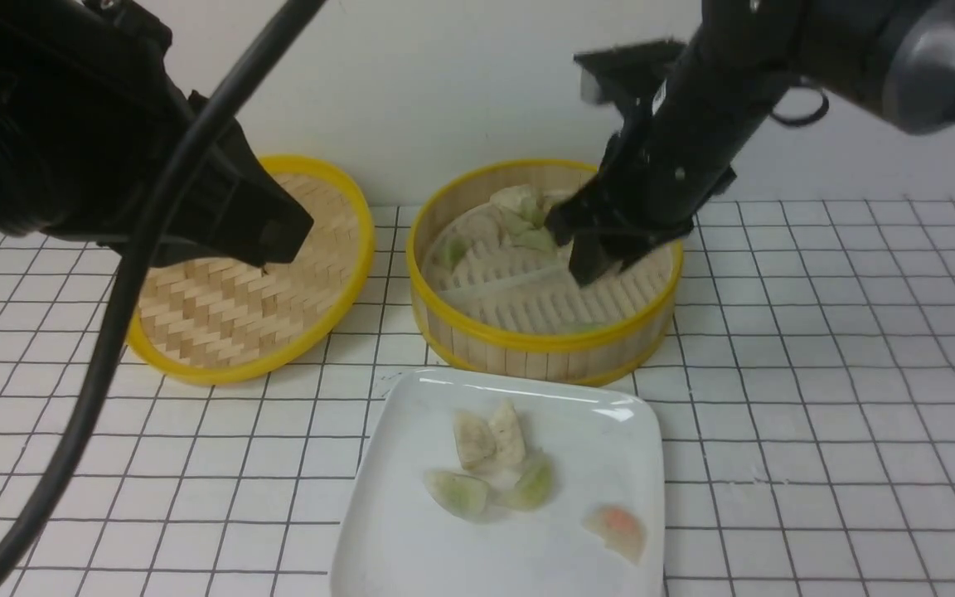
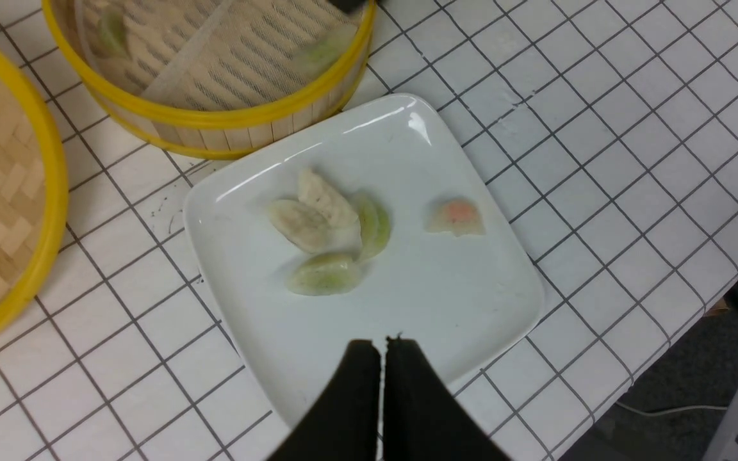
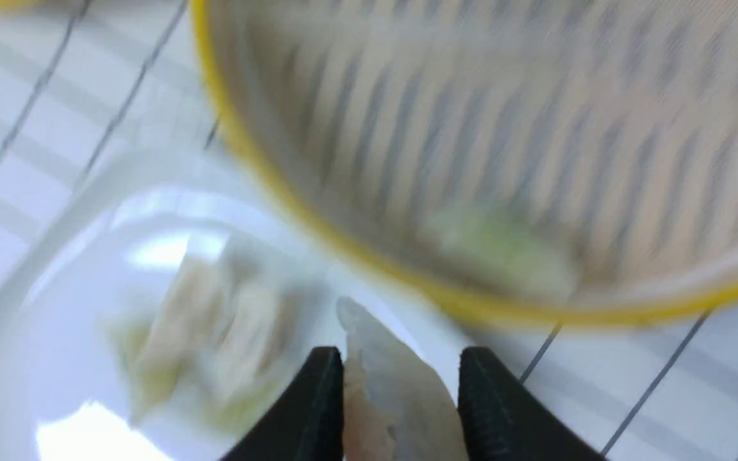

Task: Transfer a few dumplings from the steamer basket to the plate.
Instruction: Use the right arm to put the dumpling into the plate

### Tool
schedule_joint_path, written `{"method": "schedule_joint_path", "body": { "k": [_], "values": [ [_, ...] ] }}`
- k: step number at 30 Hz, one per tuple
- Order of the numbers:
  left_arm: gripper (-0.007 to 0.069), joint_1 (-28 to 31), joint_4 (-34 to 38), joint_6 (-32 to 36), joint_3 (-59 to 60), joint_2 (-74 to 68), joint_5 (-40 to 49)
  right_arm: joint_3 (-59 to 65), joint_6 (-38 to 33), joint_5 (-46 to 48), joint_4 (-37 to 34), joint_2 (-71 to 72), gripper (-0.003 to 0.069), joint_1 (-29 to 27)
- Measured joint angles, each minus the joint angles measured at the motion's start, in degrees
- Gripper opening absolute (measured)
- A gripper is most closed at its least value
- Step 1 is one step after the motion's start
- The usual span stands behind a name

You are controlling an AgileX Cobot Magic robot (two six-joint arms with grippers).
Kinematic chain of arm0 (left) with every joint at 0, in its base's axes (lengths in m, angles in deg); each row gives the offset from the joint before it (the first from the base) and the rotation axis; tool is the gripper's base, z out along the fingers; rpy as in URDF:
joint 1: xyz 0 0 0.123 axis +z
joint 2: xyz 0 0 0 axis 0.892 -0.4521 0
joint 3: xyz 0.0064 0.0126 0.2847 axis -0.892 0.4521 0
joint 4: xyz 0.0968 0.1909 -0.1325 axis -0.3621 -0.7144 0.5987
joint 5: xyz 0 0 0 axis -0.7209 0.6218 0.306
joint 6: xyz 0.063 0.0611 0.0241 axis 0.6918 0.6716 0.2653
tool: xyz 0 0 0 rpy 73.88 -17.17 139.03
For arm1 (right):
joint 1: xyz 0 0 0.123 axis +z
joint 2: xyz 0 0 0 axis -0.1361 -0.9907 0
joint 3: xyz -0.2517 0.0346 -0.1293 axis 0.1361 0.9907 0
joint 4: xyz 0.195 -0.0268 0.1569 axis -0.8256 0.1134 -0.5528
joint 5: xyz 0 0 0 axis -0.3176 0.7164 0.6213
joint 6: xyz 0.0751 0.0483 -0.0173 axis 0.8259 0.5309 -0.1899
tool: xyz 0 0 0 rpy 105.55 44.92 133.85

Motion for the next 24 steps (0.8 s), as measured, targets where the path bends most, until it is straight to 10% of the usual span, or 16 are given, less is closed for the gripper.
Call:
{"method": "schedule_joint_path", "body": {
  "k": [9, 17, 21, 24],
  "values": [
    [-0.0006, 0.00, 0.07, 0.49, 0.00, 0.00, 0.00, 19.41, 0.00, -10.47, -0.91, -1.09, 0.0238, 4.44],
    [-0.0006, 0.00, 0.07, 0.71, 0.00, 0.00, 0.00, 17.96, 0.48, -10.81, -2.19, -2.00, 0.0582, 4.56],
    [-0.0006, 0.00, 0.07, 0.97, 0.00, 0.00, 0.00, 14.78, 0.97, -4.83, -2.09, -0.81, 0.0549, 4.56],
    [-0.0006, 0.00, 0.07, 1.20, 0.00, 0.00, 0.00, 13.65, 1.68, -2.37, -1.34, 3.72, 0.0391, 4.56]
  ]
}}
